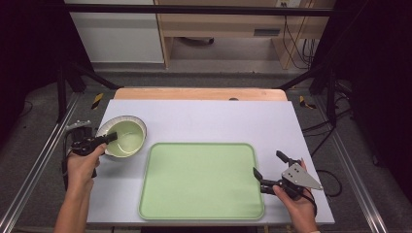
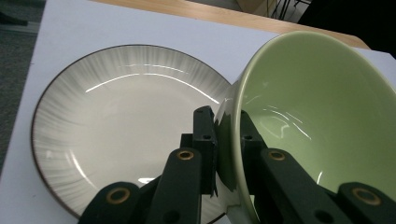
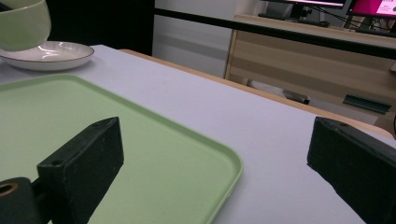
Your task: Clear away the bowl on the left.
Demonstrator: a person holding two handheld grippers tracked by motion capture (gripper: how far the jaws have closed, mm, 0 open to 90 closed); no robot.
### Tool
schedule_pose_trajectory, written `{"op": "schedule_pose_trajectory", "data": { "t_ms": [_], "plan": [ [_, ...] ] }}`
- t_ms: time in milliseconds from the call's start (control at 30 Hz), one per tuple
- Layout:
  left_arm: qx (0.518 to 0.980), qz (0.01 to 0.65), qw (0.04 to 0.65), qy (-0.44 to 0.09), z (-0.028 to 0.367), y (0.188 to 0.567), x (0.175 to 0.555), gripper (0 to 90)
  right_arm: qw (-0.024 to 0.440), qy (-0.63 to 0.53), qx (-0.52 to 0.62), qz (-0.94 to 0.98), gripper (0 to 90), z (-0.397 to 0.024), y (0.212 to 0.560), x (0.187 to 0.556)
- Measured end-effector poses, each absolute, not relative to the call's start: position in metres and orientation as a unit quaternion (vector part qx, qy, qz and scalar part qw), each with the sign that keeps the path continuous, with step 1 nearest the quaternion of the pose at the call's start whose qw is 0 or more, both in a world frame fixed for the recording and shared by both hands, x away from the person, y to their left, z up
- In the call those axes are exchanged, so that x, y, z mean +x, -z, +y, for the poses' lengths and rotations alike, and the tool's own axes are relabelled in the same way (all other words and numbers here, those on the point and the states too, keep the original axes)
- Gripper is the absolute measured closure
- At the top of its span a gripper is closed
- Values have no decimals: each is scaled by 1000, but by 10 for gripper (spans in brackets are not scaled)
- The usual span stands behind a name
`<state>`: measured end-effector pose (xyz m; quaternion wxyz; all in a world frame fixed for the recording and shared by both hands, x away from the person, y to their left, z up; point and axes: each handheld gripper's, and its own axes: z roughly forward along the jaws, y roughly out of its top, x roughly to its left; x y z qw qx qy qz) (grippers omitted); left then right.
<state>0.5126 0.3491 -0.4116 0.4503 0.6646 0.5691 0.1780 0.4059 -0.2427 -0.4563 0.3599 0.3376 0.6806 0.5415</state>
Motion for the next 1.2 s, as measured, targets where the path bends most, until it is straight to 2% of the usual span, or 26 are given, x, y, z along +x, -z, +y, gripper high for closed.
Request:
{"op": "schedule_pose_trajectory", "data": {
  "t_ms": [1200],
  "plan": [
    [697,521,470,-151,296,398,504,825,364,-543,341,676,39,-244,455,405]
  ]
}}
